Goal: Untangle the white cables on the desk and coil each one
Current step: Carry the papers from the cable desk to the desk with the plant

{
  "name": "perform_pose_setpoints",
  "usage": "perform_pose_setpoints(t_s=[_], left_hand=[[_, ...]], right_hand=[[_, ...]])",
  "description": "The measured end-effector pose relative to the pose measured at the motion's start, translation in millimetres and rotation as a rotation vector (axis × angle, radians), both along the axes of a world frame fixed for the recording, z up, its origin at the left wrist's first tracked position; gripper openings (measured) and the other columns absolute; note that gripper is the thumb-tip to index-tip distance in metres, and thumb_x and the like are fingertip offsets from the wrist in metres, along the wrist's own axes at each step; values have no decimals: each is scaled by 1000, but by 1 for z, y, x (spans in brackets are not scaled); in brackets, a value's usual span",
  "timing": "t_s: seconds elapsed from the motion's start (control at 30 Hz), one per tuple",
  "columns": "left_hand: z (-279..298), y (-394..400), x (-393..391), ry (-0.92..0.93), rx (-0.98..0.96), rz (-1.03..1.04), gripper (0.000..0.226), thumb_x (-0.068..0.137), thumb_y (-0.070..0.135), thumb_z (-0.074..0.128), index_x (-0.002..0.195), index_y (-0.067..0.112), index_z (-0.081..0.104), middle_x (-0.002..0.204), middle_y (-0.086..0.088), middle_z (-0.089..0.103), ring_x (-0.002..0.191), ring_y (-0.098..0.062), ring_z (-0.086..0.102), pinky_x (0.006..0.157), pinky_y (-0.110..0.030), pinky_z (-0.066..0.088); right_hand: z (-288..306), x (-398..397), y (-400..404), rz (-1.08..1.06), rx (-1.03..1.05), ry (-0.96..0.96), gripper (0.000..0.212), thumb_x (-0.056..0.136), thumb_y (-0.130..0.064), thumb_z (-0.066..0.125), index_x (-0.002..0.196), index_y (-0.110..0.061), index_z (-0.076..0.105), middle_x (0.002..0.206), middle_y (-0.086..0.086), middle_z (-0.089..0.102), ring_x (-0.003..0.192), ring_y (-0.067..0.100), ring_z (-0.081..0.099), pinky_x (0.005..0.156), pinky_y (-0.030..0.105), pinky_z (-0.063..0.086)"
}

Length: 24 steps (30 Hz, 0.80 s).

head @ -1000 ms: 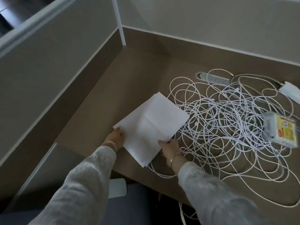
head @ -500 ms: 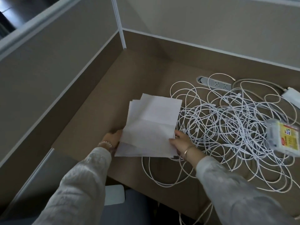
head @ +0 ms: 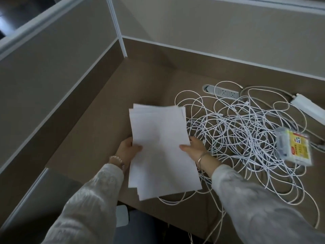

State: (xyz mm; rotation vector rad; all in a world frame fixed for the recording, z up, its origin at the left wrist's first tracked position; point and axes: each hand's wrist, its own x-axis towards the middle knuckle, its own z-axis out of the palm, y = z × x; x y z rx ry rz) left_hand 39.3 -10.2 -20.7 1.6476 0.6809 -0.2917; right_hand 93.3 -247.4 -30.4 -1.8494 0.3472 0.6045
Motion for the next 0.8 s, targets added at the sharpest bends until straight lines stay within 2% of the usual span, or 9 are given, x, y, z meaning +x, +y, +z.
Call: perform_pose_setpoints(t_s=[0.07,0.13,0.23,0.3,0.37,0.43,0.57,0.67,0.8], left_hand=[[17,-4,3,-118,33,31,19,88,-7,57,101,3,67,94,-16,70,84,-31,67,79,-41,55],[35,-3,6,-229,72,93,24,88,-1,63,112,0,63,101,-14,71,86,-26,68,78,-35,56],[61,3,5,-392,127,220,33,84,13,73,114,6,63,105,-6,71,94,-21,69,82,-36,56],[74,6,0,-458,149,276,32,81,18,76,109,8,65,101,0,72,91,-11,70,77,-28,56],[82,7,-9,-491,149,337,24,80,14,78,101,8,68,94,4,72,82,-3,69,72,-22,55],[85,11,-18,-516,147,395,20,79,12,78,96,7,70,91,5,71,78,1,68,71,-19,54],[85,22,-37,-568,145,523,21,78,10,79,97,7,70,91,8,70,78,5,67,72,-15,53],[80,32,-54,-553,131,582,20,75,12,81,93,12,70,91,9,71,80,2,68,75,-18,56],[64,41,-71,-437,122,554,29,67,14,87,91,14,70,91,7,71,78,2,68,72,-19,57]], right_hand=[[10,2,9,-21,-9,-137,27,82,-2,64,109,-3,62,108,12,68,96,26,64,88,36,51],[28,6,22,-31,1,-259,26,83,-1,60,109,-3,61,103,6,67,93,21,63,81,26,48],[50,13,47,-29,62,-396,30,81,-3,61,111,-4,61,101,8,70,92,23,65,81,31,51],[54,14,65,-28,85,-440,30,81,-4,62,110,-2,59,105,13,69,95,26,65,85,36,51],[54,11,81,-25,70,-441,25,82,-8,64,104,1,60,104,17,68,98,30,64,88,44,50],[54,5,94,-38,74,-425,22,82,-9,64,100,3,62,102,19,69,97,31,64,88,45,49],[58,-7,115,-26,157,-434,18,83,-1,62,101,2,62,98,11,67,92,21,63,80,26,48],[53,-16,130,12,192,-433,20,83,3,61,103,-1,62,95,5,64,92,21,63,80,26,47],[39,-23,138,-22,151,-317,26,78,7,64,104,2,62,93,7,63,88,18,60,76,25,45]])
